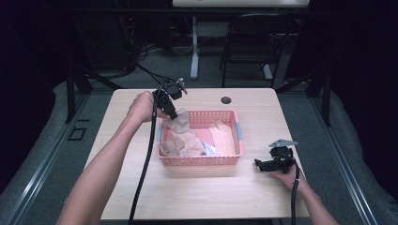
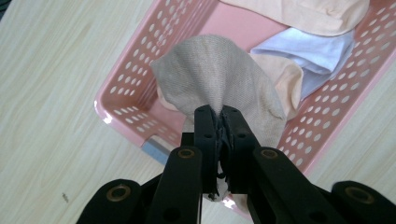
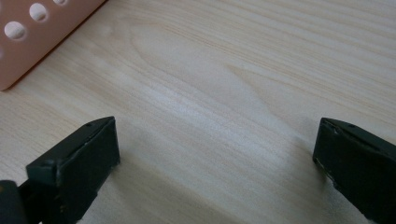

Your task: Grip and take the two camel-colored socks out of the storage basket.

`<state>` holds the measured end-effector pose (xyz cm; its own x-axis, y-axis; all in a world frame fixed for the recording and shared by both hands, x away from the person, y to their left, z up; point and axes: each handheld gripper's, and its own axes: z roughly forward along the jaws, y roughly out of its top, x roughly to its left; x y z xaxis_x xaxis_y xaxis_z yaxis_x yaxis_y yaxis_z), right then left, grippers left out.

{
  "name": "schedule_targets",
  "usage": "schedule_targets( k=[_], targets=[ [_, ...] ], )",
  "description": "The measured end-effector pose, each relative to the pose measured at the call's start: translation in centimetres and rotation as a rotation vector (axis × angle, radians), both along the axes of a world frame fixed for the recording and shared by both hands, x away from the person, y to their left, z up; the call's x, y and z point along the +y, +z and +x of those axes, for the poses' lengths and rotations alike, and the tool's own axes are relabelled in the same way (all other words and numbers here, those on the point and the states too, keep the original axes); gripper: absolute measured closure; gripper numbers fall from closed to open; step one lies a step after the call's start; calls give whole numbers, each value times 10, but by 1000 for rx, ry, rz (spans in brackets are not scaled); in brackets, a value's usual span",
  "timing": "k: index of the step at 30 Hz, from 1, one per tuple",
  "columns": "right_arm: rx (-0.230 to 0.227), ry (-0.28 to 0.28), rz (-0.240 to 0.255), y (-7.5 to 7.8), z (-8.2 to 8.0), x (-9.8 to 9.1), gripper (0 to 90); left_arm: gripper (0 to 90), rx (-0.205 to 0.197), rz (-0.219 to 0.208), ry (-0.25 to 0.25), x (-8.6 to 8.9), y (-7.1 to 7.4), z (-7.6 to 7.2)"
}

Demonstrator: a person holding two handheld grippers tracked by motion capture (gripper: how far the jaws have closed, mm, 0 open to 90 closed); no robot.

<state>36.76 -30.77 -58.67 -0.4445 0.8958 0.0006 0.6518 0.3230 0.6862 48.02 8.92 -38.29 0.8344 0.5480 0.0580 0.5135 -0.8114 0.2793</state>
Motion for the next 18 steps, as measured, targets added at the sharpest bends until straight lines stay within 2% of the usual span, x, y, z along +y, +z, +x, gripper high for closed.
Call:
schedule_targets(
  k=[7,18],
  targets=[
    [0,0,0,0,0,0,0,858,-15,-8,14,14,9,-2],
    [1,1,1,0,0,0,0,856,-27,-16,68,48,22,-6]
  ],
)
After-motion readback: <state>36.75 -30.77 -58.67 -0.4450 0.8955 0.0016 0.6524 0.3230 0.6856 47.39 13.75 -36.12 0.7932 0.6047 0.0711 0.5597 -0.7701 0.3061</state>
